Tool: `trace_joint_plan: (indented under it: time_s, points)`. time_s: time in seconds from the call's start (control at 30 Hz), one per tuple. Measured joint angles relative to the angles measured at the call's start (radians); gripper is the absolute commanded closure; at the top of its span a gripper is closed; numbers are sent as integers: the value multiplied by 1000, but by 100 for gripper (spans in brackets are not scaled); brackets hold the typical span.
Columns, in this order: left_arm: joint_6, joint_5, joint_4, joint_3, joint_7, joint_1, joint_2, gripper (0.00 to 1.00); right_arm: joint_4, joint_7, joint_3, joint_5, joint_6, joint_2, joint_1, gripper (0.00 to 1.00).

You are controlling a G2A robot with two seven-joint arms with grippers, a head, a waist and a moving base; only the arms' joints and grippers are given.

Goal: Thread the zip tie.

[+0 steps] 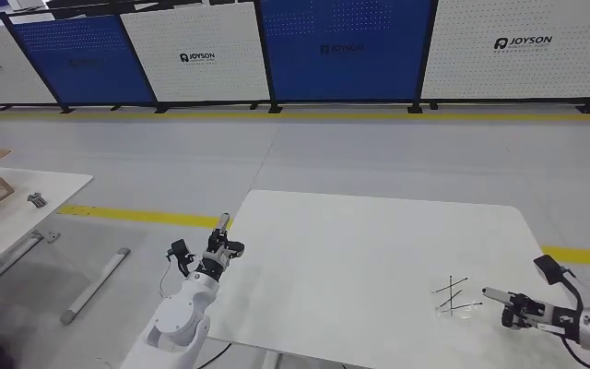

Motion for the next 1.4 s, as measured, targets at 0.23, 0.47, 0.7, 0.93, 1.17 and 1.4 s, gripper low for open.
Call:
trace_joint_plan:
  time_s: [0.23,0.47,0.7,0.93,1.17,1.4]
  points:
    - [0,0,0,0,0,0,0,0,0,0,0,0,0,0,0,0]
    - [0,0,0,0,0,0,0,0,-24,-40,16,-2,-14,-1,-11,0]
    - [0,0,0,0,0,0,0,0,-100,-186,81,127,-120,2,-134,0]
    - [0,0,0,0,0,0,0,0,-130,-188,79,183,-232,3,-211,0]
    - [0,0,0,0,0,0,0,0,-127,-242,57,134,-224,4,-214,0]
    - [0,0,0,0,0,0,0,0,-128,-243,57,133,-222,4,-213,0]
